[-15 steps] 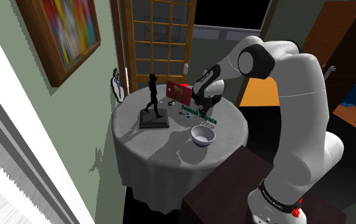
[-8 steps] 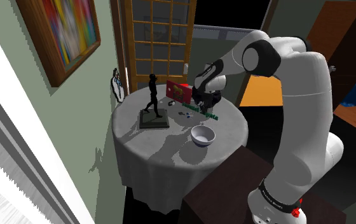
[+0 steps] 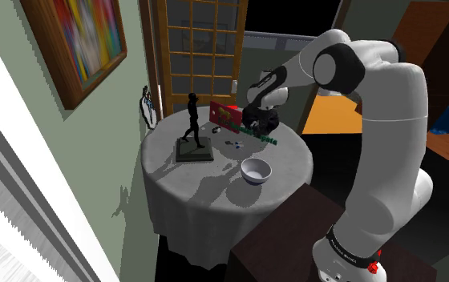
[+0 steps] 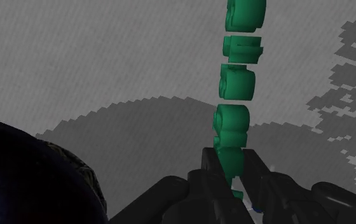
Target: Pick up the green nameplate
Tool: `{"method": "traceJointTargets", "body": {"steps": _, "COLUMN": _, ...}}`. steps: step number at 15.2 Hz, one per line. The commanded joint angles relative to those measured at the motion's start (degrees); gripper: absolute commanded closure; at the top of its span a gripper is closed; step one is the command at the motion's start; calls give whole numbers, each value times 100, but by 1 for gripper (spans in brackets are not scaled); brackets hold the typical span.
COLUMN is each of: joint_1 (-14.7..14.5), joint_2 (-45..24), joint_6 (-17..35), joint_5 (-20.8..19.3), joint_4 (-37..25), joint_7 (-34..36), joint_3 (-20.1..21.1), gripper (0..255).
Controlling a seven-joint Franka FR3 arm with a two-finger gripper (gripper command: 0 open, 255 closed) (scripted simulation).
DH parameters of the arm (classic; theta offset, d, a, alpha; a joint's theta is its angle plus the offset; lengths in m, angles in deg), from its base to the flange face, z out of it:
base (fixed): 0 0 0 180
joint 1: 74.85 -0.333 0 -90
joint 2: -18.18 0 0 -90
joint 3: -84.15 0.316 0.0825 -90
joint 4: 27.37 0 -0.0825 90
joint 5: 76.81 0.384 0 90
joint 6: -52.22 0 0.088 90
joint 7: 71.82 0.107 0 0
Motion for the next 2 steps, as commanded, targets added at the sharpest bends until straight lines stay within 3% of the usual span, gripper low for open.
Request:
{"method": "traceJointTargets", "body": {"steps": 1, "joint_1": -12, "joint_2": 57, "joint_6": -75, "joint_5": -18, "joint_4": -17, "joint_7": 15, "joint_3": -10, "gripper": 255}}
{"method": "traceJointTargets", "body": {"steps": 2, "joint_1": -12, "joint_2": 57, "joint_6": -75, "joint_5": -18, "joint_4": -18, "joint_7": 15, "joint_3": -9, "gripper": 255}}
